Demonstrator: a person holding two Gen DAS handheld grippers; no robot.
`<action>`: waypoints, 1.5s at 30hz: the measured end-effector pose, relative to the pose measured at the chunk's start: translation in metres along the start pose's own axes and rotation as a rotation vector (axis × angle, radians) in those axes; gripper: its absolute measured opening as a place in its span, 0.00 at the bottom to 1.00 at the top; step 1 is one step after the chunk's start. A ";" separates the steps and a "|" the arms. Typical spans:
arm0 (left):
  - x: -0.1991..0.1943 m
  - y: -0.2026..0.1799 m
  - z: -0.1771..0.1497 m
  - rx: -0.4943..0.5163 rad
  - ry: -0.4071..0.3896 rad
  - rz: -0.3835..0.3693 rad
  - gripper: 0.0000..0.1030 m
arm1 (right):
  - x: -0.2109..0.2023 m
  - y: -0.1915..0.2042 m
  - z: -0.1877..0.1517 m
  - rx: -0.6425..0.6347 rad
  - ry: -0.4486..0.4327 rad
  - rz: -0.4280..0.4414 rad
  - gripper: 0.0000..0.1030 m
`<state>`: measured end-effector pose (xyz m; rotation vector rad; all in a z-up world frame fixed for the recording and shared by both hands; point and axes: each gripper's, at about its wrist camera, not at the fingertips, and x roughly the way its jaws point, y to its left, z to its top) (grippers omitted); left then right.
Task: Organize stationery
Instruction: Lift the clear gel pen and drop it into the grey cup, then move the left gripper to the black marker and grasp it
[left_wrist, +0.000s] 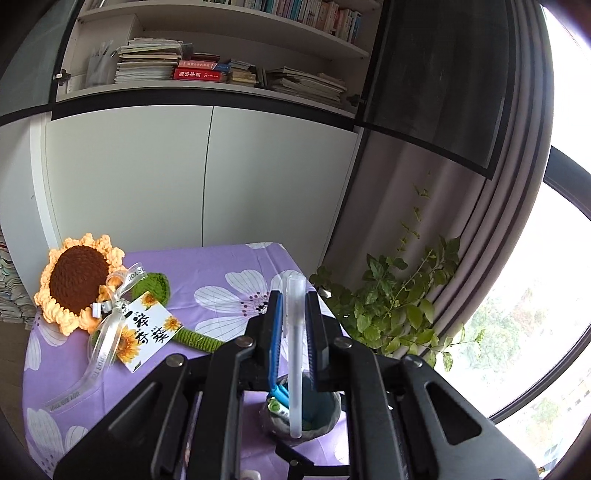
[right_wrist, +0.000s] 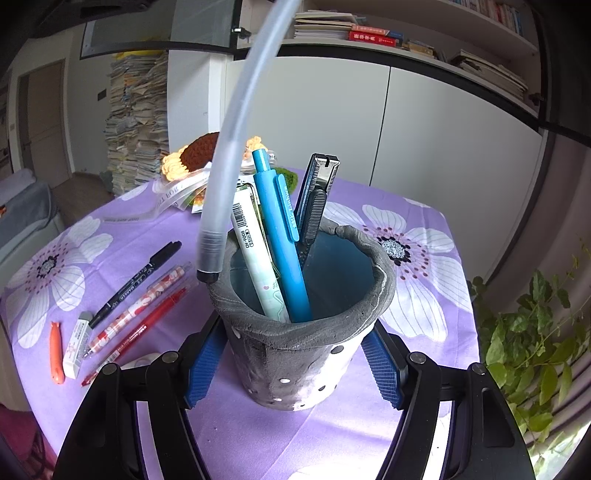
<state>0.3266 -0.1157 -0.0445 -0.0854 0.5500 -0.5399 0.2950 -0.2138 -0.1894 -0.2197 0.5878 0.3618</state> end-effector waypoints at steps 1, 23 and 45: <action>0.000 0.000 0.001 -0.005 0.001 -0.008 0.10 | 0.000 0.000 0.000 0.000 0.000 0.000 0.70; 0.017 0.004 -0.035 0.049 0.161 -0.052 0.11 | 0.001 0.000 0.000 -0.006 -0.001 -0.007 0.71; -0.014 0.092 -0.072 -0.077 0.213 0.164 0.59 | 0.000 0.003 0.000 -0.010 -0.001 -0.013 0.70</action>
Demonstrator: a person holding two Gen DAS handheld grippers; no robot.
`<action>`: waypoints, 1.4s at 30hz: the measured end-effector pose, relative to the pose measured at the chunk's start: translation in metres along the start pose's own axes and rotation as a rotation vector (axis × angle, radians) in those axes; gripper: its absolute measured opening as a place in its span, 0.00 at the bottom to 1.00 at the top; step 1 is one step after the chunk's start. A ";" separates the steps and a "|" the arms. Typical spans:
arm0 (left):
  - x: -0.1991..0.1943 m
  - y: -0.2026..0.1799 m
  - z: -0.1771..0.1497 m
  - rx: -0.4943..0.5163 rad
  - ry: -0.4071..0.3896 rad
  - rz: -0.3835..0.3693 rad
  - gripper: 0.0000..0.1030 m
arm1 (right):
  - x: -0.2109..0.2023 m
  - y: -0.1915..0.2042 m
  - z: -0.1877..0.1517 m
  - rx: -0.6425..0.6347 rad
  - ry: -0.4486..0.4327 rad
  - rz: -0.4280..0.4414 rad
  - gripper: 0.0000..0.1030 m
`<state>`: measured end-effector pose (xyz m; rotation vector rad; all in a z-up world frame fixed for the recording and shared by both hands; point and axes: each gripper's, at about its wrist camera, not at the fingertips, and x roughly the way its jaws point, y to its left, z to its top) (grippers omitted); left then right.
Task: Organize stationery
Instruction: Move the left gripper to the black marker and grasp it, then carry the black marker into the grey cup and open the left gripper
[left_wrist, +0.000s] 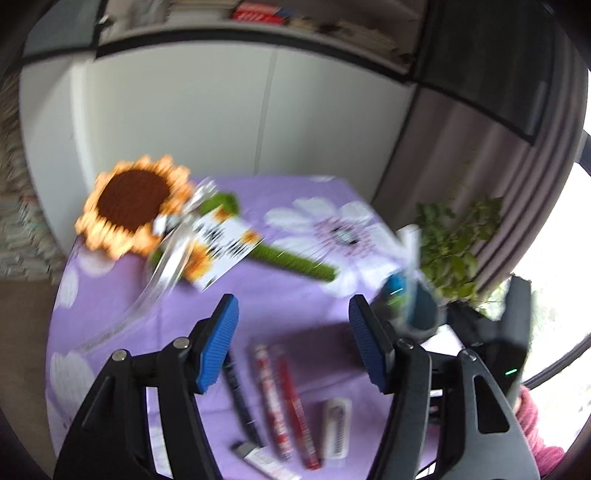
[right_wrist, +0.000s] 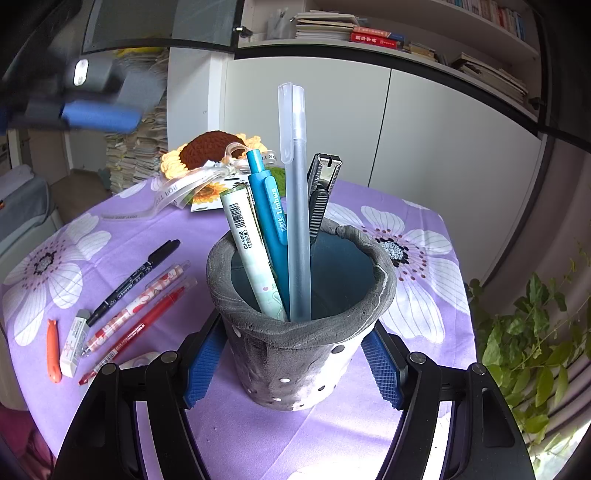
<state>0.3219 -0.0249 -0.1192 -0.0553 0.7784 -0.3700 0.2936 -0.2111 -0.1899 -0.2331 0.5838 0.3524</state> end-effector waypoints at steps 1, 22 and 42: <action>0.008 0.011 -0.004 -0.029 0.032 0.027 0.58 | 0.000 0.000 0.000 0.000 0.000 0.000 0.70; 0.105 0.056 -0.016 -0.177 0.303 0.151 0.20 | -0.001 0.000 0.000 -0.014 0.004 -0.017 0.70; 0.021 0.018 0.002 -0.100 0.081 0.071 0.12 | -0.002 0.001 0.000 -0.017 0.004 -0.022 0.70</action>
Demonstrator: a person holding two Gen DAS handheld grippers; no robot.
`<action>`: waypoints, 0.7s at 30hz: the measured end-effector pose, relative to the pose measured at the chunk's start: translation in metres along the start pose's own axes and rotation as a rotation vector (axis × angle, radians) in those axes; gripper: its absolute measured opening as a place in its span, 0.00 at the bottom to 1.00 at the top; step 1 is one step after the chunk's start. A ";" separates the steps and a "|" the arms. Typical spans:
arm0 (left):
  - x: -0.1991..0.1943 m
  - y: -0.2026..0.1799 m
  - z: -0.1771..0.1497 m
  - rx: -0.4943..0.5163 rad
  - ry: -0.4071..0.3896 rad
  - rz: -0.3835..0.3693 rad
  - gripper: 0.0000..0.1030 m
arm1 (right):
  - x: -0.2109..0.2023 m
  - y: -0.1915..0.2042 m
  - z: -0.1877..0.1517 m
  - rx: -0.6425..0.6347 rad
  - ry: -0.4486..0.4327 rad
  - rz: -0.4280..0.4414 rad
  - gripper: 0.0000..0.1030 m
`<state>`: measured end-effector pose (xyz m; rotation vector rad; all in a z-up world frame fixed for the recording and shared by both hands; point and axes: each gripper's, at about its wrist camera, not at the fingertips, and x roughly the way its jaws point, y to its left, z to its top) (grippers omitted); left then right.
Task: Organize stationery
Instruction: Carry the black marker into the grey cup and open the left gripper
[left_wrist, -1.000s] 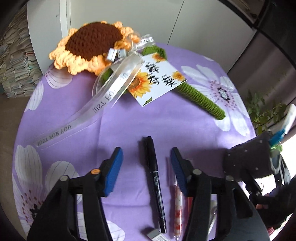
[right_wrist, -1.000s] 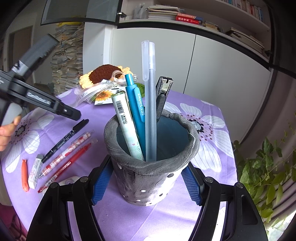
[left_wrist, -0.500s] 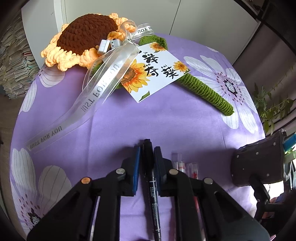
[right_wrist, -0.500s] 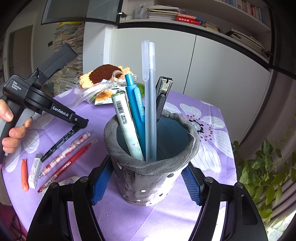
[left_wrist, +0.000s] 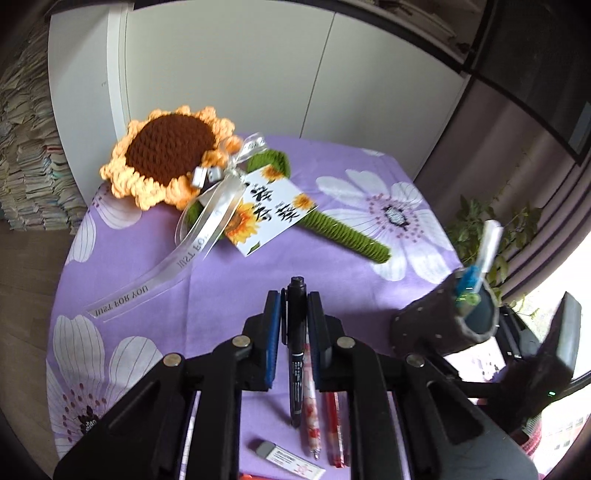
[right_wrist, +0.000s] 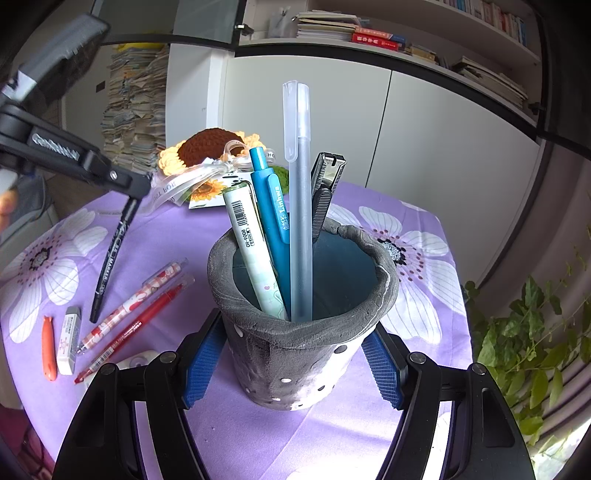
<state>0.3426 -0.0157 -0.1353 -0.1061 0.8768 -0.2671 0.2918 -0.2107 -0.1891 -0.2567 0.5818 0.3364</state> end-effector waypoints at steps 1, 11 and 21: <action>-0.006 -0.002 0.000 0.007 -0.012 -0.007 0.12 | 0.000 0.000 0.000 0.001 0.000 0.000 0.70; -0.058 -0.047 0.013 0.097 -0.147 -0.123 0.12 | 0.000 0.000 0.001 0.002 0.000 0.000 0.70; -0.087 -0.096 0.044 0.159 -0.266 -0.245 0.12 | 0.001 0.001 0.001 0.002 0.000 0.000 0.70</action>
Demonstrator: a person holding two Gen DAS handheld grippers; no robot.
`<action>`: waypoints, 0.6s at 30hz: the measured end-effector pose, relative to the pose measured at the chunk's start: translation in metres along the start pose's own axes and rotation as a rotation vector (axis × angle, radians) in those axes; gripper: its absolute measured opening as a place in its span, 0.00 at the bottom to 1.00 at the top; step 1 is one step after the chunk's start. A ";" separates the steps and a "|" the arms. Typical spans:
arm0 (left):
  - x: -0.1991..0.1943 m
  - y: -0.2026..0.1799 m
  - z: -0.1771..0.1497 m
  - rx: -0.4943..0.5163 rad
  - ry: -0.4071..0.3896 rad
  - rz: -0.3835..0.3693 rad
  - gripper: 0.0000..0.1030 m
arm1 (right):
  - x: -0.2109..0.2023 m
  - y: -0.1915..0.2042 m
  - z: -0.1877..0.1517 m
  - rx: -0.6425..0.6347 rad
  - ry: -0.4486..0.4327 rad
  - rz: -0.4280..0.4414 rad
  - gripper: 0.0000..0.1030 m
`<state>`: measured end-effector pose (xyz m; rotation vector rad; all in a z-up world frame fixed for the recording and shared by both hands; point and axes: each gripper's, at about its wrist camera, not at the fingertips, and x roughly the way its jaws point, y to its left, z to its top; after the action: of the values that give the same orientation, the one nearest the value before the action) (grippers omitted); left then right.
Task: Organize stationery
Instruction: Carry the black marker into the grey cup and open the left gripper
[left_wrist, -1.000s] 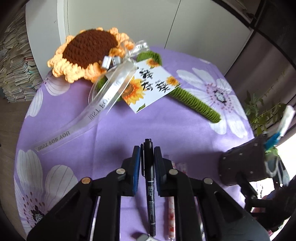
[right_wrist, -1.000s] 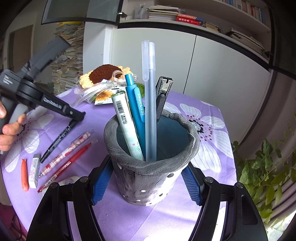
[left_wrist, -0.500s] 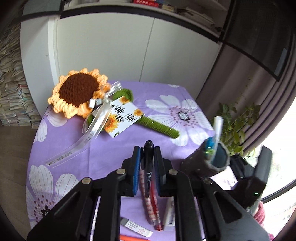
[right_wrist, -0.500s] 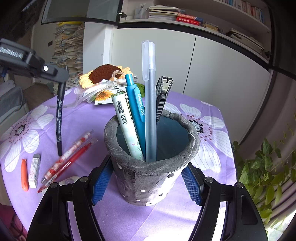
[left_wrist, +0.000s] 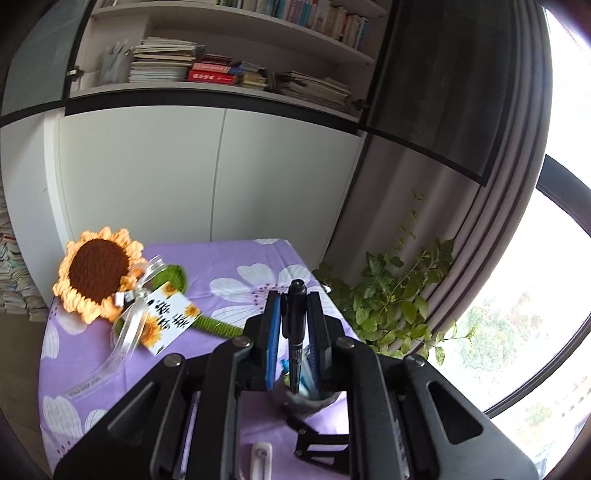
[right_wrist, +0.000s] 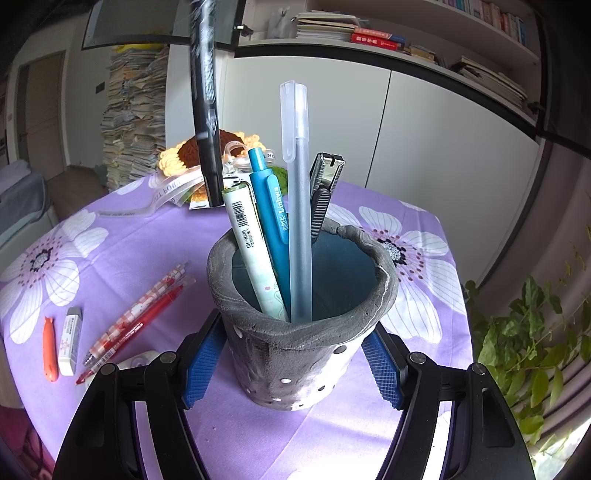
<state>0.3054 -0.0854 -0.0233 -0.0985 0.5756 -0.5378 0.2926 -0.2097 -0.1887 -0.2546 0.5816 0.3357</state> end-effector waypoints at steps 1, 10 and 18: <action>0.003 -0.003 0.002 0.002 0.005 -0.011 0.12 | 0.000 0.001 0.000 0.000 0.000 0.000 0.70; 0.023 -0.026 0.006 0.070 -0.010 -0.037 0.12 | 0.002 0.000 0.001 0.002 0.000 0.003 0.70; 0.053 -0.029 -0.011 0.141 0.064 0.006 0.12 | 0.002 0.000 0.002 0.000 0.000 0.001 0.70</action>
<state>0.3235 -0.1369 -0.0523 0.0538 0.5980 -0.5754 0.2954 -0.2088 -0.1887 -0.2542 0.5818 0.3368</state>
